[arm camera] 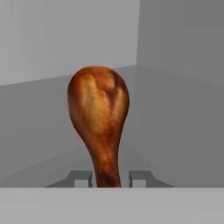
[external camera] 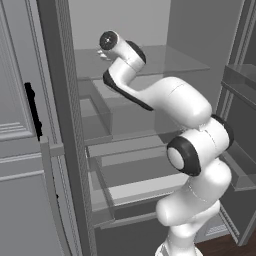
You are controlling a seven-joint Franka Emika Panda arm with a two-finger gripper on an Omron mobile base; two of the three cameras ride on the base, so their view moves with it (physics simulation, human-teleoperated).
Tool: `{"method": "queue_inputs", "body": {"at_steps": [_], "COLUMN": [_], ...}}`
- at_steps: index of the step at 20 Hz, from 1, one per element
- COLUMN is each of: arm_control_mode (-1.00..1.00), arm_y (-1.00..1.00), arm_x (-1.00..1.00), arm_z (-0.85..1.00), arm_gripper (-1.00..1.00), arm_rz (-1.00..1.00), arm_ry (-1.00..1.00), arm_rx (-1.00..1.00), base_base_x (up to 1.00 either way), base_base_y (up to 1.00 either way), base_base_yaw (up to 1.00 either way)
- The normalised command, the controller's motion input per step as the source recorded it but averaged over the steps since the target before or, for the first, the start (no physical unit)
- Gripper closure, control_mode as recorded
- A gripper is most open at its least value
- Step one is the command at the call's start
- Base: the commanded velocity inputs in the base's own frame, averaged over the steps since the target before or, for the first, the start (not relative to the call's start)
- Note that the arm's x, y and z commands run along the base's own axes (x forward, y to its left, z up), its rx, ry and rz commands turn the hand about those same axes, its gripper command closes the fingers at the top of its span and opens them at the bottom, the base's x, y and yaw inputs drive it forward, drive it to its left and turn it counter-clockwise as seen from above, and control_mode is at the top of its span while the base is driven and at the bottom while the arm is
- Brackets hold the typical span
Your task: Place one lime and one chicken drumstick in each tupperware on the nearby counter, to pack two identical lunches.
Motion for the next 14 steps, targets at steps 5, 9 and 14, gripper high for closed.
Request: {"method": "queue_inputs", "body": {"at_steps": [5, 9, 14], "arm_control_mode": [-1.0, -1.0, -1.0], "arm_y": [-0.22, -0.65, -0.87], "arm_x": [-1.0, -1.0, -1.0], "arm_z": [-0.71, -0.29, 0.13], "arm_gripper": [1.0, 1.0, 1.0], "arm_rz": [-0.16, -0.15, -0.06], "arm_ry": [0.06, -0.04, 0.0], "arm_rx": [-0.1, -0.02, 0.26], "base_base_x": [0.0, 0.0, 0.0], "base_base_y": [0.0, 0.0, 0.0], "base_base_yaw": [0.0, 0.0, 0.0]}}
